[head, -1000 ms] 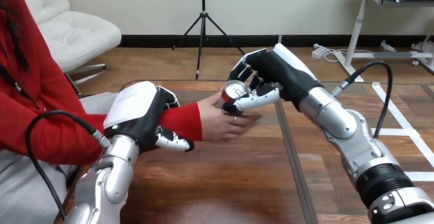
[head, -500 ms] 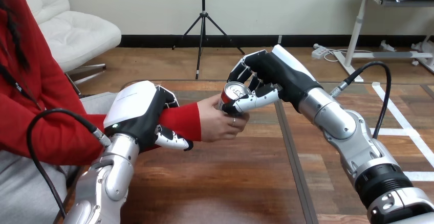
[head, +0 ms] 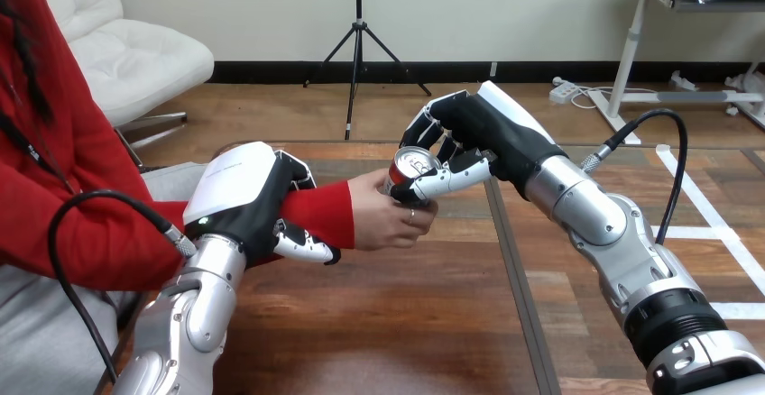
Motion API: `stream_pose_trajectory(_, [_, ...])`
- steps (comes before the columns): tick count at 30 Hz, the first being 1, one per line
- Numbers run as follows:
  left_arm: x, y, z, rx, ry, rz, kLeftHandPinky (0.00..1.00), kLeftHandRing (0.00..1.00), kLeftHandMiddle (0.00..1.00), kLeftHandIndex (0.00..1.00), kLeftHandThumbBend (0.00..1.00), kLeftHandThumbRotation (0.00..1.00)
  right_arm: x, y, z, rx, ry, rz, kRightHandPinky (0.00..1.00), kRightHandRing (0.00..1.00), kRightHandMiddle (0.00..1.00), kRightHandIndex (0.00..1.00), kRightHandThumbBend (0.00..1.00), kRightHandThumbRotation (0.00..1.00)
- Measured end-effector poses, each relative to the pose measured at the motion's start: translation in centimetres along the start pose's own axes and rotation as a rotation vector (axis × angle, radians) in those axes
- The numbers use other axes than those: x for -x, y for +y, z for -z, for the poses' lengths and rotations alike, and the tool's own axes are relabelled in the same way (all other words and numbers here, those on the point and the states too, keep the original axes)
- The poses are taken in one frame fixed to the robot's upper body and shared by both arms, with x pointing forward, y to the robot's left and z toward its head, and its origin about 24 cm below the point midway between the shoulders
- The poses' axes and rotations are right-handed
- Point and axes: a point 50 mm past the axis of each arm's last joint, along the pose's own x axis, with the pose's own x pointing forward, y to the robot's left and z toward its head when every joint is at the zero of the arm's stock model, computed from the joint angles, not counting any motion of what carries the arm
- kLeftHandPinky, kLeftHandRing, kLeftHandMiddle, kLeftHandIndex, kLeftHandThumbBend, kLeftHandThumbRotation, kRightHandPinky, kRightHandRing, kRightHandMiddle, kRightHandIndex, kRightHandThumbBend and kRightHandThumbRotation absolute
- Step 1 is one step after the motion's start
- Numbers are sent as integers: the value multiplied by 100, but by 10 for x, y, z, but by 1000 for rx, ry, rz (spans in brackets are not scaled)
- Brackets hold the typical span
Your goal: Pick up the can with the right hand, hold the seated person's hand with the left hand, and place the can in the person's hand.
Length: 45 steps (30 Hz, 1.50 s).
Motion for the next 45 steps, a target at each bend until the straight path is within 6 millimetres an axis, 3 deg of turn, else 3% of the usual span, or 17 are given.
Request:
stream_pose_trajectory(17, [-1, 2, -1, 13, -1, -9, 22, 28, 35, 34, 78, 0, -1, -3, -7, 11, -30, 8, 31, 35, 41, 46, 63, 0])
stream_pose_trajectory(23, [-2, 4, -2, 22, -4, -15, 31, 37, 43, 43, 85, 0, -1, -5, -10, 16, -44, 15, 35, 41, 47, 49, 64, 1])
stream_pose_trajectory(29, [-3, 6, -3, 24, -9, -20, 41, 49, 53, 52, 87, 8, -1, -7, -13, 21, -53, 22, 39, 47, 51, 52, 65, 16])
stream_pose_trajectory(31, [-4, 7, -3, 21, -13, -23, 45, 55, 59, 56, 88, 16, -2, -8, -14, 22, -55, 25, 40, 49, 52, 53, 66, 28])
stream_pose_trajectory(38, [-6, 10, -10, 18, -51, -32, 50, 63, 66, 64, 94, 31, -2, -10, -19, 25, -62, 32, 44, 52, 54, 55, 68, 55])
stream_pose_trajectory(39, [-7, 11, -11, 17, -57, -34, 51, 64, 67, 65, 96, 35, -2, -10, -19, 26, -65, 34, 46, 53, 56, 56, 70, 63])
stream_pose_trajectory(45, [-8, 17, -19, 25, -105, -51, 53, 66, 69, 67, 99, 41, -2, -15, -24, 38, -81, 48, 51, 56, 59, 59, 77, 82])
